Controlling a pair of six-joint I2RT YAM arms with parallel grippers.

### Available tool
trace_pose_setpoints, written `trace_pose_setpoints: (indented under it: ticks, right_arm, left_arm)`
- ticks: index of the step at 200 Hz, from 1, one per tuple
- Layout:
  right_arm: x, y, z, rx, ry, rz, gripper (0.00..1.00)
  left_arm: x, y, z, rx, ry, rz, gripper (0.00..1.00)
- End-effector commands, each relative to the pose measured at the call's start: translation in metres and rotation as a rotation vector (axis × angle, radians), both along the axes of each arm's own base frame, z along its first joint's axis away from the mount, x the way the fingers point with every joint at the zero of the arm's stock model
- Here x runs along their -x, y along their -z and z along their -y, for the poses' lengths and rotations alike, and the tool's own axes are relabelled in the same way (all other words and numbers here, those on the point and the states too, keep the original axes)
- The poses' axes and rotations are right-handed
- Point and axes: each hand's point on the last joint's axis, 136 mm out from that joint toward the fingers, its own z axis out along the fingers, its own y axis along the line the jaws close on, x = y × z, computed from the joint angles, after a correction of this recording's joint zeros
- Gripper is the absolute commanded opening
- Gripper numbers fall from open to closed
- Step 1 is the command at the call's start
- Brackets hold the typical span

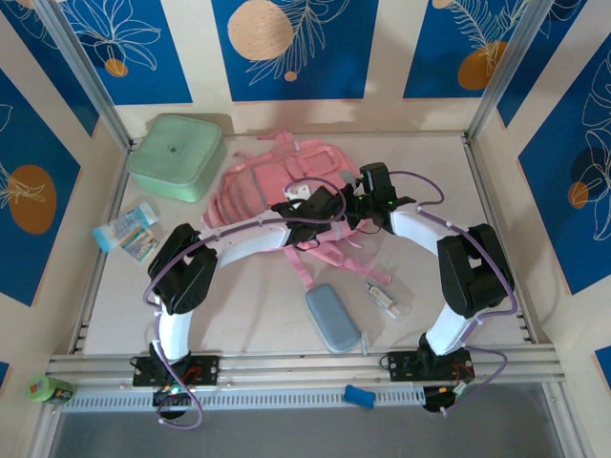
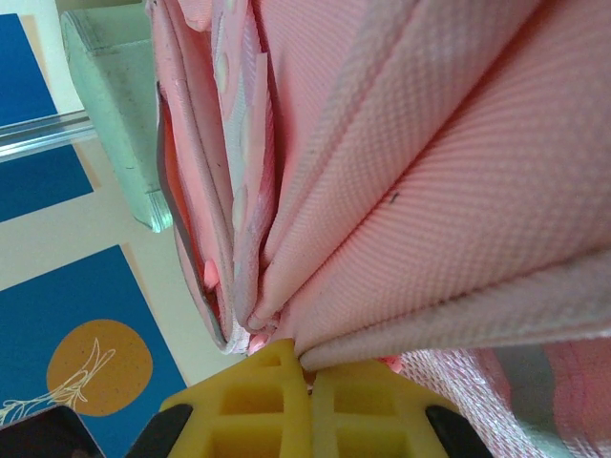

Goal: Pack the student bag
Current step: Unzip the student bag at the top-center of the table.

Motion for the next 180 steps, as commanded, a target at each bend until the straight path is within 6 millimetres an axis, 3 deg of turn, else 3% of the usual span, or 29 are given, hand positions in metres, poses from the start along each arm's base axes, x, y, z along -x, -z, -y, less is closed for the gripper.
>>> trace_pose_setpoints:
  ticks: [1,21,38,76,119,180]
  right_arm:
    - [0.016,-0.026,-0.014,-0.071,-0.096,0.031,0.0]
    - [0.015,-0.026,-0.013,-0.064,-0.094,0.03,0.0]
    - [0.015,-0.027,-0.015,-0.07,-0.097,0.033,0.0]
    - [0.015,-0.028,-0.014,-0.068,-0.096,0.035,0.0]
    - [0.014,-0.027,-0.013,-0.068,-0.096,0.034,0.0]
    - [0.013,-0.031,-0.013,-0.065,-0.101,0.042,0.0]
  left_arm:
    - [-0.006,-0.015,-0.022,-0.027,-0.037,0.054,0.11]
    - [0.002,-0.01,-0.03,-0.044,-0.039,0.028,0.11]
    - [0.007,-0.004,-0.032,-0.039,-0.036,0.016,0.18]
    - [0.004,-0.002,-0.038,-0.085,-0.044,0.022,0.26]
    - [0.002,-0.003,-0.049,-0.139,-0.054,0.027,0.22]
    - [0.003,-0.011,-0.053,-0.225,0.069,0.073,0.2]
